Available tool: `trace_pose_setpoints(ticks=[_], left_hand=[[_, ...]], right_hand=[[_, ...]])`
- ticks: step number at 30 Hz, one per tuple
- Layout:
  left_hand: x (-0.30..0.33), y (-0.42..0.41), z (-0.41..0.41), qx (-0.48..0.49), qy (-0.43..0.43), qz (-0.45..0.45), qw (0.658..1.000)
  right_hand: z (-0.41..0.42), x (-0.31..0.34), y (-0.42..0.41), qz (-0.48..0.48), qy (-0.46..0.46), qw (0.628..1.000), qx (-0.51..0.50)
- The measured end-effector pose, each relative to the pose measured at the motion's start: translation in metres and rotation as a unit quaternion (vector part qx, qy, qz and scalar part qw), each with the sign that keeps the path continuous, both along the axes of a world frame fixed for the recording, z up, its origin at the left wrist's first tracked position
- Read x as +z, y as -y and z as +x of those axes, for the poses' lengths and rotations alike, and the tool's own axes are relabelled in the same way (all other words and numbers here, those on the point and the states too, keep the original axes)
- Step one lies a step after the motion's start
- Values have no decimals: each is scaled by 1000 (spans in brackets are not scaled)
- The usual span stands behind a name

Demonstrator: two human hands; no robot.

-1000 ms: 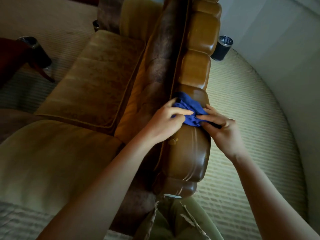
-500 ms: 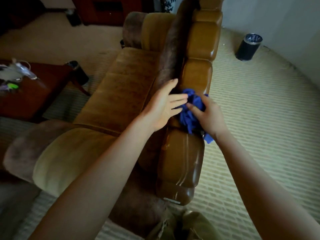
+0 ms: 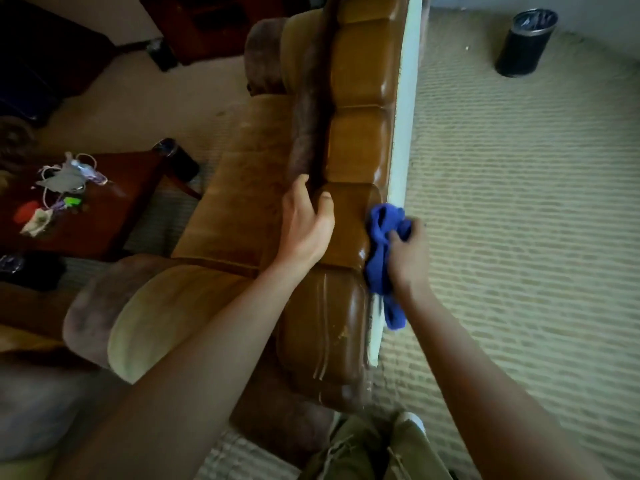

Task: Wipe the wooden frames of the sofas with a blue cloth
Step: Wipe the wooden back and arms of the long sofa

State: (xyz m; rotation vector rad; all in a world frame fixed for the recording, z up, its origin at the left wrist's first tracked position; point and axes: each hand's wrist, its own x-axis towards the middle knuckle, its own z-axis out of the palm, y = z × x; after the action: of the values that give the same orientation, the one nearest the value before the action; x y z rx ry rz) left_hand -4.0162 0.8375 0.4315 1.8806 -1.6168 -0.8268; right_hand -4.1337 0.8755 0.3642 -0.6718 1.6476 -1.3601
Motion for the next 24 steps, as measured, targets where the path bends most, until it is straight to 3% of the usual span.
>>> trace_pose_setpoints(ticks=[3,5,9,13,16,20,24], left_hand=[[0,0,-4,-36,72,3,997],[-1,0,-4,-58,101,7,993],[-4,3,-3,-66,114,6,991],[-6,4,-4,-65,126,4,990],[-7,5,-3,-62,117,0,991],[-9,8,-3,-50,109,-6,993],[-8,7,-1,-55,94,5,994]], right_hand=[[-20,-8,67,-19,-50,998,24],[-25,-22,79,-31,-36,998,47],[-11,-49,30,-21,42,997,63],[21,-32,-53,-45,108,992,41],[28,-10,-52,-71,77,993,45],[15,1,-13,-146,-40,986,66],[-2,-11,-12,-152,12,983,98]])
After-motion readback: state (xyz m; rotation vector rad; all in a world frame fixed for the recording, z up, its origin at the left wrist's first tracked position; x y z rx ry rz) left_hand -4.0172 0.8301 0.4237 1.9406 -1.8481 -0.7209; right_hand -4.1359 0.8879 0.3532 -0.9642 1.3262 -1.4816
